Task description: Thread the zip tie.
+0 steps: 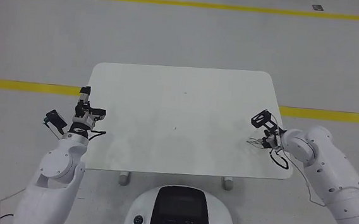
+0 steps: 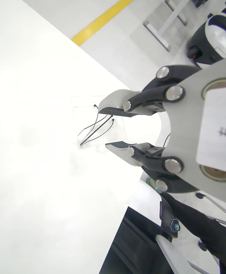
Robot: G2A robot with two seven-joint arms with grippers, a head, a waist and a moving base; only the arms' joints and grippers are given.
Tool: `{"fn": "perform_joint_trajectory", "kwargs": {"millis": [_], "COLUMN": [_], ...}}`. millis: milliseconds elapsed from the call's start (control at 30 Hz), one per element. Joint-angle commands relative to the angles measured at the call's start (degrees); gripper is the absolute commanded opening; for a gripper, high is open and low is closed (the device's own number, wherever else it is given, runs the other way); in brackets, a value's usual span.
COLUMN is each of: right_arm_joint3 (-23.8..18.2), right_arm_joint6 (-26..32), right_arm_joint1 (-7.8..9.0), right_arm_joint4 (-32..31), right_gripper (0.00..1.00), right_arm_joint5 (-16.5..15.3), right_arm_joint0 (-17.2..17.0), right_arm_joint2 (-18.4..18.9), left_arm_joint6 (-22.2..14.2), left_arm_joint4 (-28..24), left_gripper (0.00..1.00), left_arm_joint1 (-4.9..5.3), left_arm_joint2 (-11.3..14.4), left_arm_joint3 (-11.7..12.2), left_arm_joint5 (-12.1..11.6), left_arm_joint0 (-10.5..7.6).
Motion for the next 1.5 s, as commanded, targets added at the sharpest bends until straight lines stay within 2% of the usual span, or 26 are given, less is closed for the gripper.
{"fn": "perform_joint_trajectory", "kwargs": {"millis": [0, 433, 533, 567, 700, 1033, 1467], "right_arm_joint3": [0.9, 10.6, 13.5, 14.6, 17.7, 22.6, 25.5], "right_arm_joint6": [-0.1, -1.4, -2.9, -3.5, -6.0, -8.7, -9.3], "right_arm_joint1": [0.14, 1.14, 0.80, 0.60, -0.17, -1.49, -2.64], "right_arm_joint4": [-0.2, 2.2, 3.8, 4.2, 5.5, 5.9, 6.2], "right_gripper": [0.25, 0.25, 0.22, 0.18, 0.12, 0.18, 0.21], "right_arm_joint5": [0.0, 0.0, 0.0, 0.0, 0.0, 0.0, 0.0], "right_arm_joint0": [1.3, 13.7, 16.3, 17.2, 19.3, 22.4, 24.6], "right_arm_joint2": [-1.9, -18.1, -21.4, -22.6, -26.0, -31.7, -35.7], "left_arm_joint6": [0.0, 0.0, 0.0, 0.0, 0.0, 0.0, 0.0], "left_arm_joint4": [0.0, 0.0, 0.0, 0.0, 0.0, 0.0, 0.0], "left_gripper": [1.00, 1.00, 1.00, 1.00, 1.00, 1.00, 1.00], "left_arm_joint1": [0.00, 0.00, 0.00, 0.00, 0.00, 0.00, 0.00], "left_arm_joint2": [0.0, 0.0, 0.0, 0.0, 0.0, 0.0, 0.0], "left_arm_joint3": [0.0, 0.0, 0.0, 0.0, 0.0, 0.0, 0.0], "left_arm_joint5": [0.0, 0.0, 0.0, 0.0, 0.0, 0.0, 0.0], "left_arm_joint0": [0.00, 0.00, 0.00, 0.00, 0.00, 0.00, 0.00]}}
